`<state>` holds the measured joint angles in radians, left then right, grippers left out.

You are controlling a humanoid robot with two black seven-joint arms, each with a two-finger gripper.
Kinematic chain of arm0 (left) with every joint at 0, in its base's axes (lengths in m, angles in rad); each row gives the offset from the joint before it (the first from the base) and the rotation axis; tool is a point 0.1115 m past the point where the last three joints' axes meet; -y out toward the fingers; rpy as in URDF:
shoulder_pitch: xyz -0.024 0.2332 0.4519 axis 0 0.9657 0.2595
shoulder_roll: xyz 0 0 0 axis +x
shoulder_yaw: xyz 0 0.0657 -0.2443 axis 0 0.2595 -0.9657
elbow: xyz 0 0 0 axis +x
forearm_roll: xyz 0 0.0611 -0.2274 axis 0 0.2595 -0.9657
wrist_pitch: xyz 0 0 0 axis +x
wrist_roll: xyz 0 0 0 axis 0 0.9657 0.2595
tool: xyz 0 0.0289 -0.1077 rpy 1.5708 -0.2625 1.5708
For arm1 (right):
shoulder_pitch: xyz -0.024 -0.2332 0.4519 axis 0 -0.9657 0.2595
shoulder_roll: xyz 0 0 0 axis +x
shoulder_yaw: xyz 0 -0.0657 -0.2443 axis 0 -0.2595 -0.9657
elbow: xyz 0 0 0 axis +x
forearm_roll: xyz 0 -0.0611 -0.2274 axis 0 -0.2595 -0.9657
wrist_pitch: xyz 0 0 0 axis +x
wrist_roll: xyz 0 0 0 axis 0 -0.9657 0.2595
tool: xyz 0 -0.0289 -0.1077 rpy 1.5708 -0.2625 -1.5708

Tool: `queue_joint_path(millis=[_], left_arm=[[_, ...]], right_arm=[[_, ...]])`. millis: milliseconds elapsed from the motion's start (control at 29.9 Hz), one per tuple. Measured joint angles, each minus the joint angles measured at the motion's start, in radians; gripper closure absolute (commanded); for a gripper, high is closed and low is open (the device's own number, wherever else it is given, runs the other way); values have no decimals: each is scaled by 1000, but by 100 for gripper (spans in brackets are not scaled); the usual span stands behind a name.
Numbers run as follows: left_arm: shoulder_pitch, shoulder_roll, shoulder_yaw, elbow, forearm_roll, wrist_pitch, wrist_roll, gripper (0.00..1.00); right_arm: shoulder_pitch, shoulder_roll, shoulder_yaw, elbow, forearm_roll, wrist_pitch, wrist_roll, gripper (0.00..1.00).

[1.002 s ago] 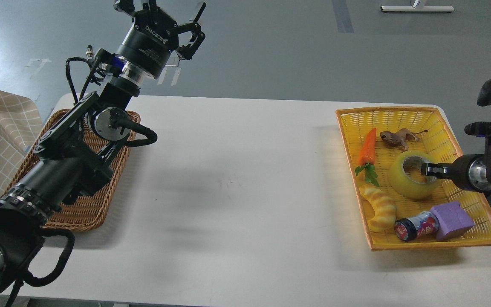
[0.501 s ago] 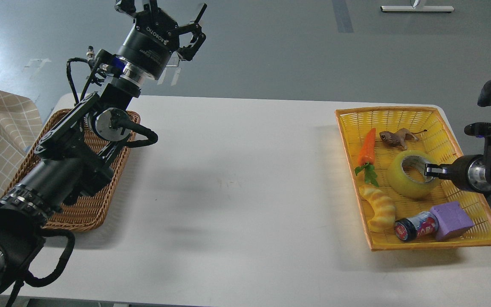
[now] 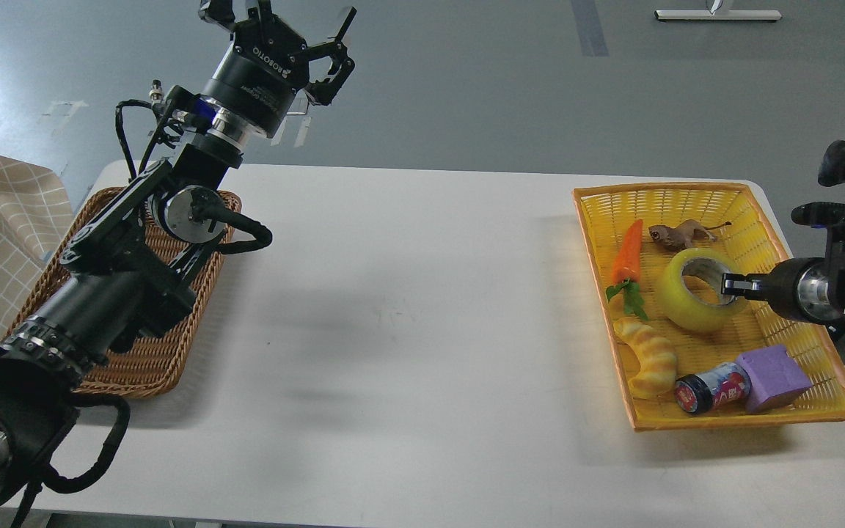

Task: Place and transfer tape with both arms
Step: 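Insert the right gripper into the tape roll's hole and grip it, then lift the tape roll out of the yellow basket toward the table center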

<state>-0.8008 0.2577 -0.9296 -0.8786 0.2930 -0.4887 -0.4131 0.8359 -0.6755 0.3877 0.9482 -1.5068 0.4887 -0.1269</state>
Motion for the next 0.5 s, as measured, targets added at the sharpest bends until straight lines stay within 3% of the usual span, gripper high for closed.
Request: queue_joint_path(millis=[501], left_arm=[[-2, 0, -1, 1, 3, 0, 0, 2]], right_arm=[[102, -129, 9, 191, 26, 0, -1, 94]])
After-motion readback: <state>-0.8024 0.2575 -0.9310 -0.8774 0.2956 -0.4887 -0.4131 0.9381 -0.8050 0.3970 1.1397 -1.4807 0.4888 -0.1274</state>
